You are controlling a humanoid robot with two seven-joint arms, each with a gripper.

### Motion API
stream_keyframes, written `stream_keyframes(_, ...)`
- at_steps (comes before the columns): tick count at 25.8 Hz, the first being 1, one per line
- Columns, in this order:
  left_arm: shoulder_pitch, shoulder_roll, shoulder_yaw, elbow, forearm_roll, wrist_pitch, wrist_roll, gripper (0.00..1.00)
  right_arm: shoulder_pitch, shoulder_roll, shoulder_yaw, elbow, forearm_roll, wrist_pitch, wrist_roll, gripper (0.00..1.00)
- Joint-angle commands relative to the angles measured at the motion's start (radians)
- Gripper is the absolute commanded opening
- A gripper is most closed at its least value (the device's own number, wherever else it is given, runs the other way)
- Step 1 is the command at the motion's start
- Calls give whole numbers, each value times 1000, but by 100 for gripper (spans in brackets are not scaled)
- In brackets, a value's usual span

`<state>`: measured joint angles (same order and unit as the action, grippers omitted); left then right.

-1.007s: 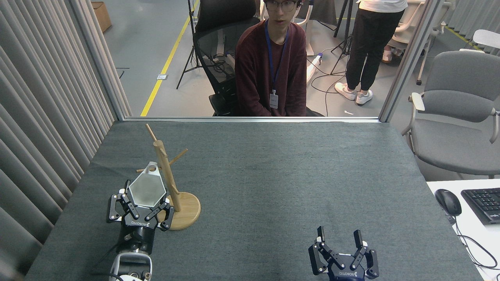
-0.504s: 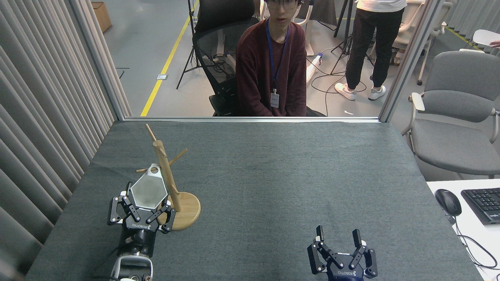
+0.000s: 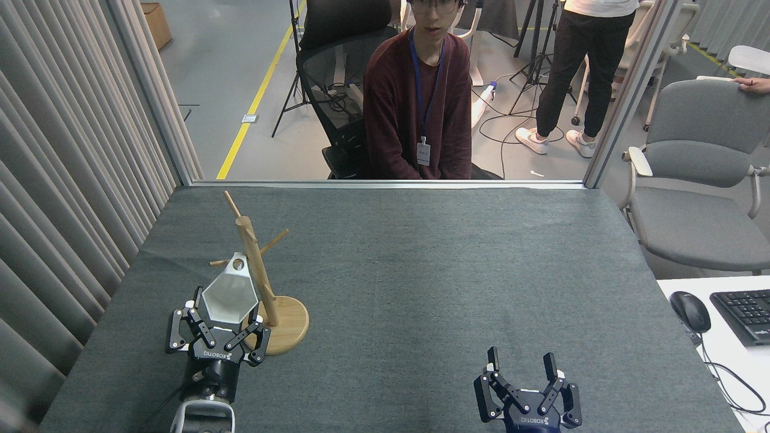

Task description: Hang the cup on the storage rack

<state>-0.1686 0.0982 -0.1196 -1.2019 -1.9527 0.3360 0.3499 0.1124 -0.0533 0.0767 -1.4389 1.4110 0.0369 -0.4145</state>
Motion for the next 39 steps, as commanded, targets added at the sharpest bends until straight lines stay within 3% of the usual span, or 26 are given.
stream_keyframes(1, 18, 0, 0, -1, 0, 0, 0, 99, 0, 1, 0, 0, 0, 1, 0, 98)
stream_keyframes(11, 78, 0, 0, -39, 3, 0, 0, 99, -5, 1, 0, -2, 0, 1, 0, 98)
stream_keyframes(16, 159, 3, 6, -134, 25, -34, 0, 99, -2, 3, 2, -15, 0, -3, 3, 98)
stream_keyframes(18, 192, 3, 23, -199, 103, -98, -2, 99, 3, -5, 3, -21, 0, -6, 5, 98)
stream_keyframes(23, 297, 11, 95, -386, 511, -314, -35, 99, 15, -20, 3, -25, 2, -9, 5, 98)
stream_keyframes(25, 351, 9, 129, -430, 603, -410, -77, 99, 20, -27, 3, -32, 2, -9, 5, 98)
stream_keyframes(29, 423, -2, 176, -469, 632, -502, -124, 99, 21, -36, 5, -37, 5, -8, 5, 98)
stream_keyframes(39, 425, -5, 184, -469, 703, -503, -124, 99, 24, -40, 3, -37, 6, -8, 2, 98)
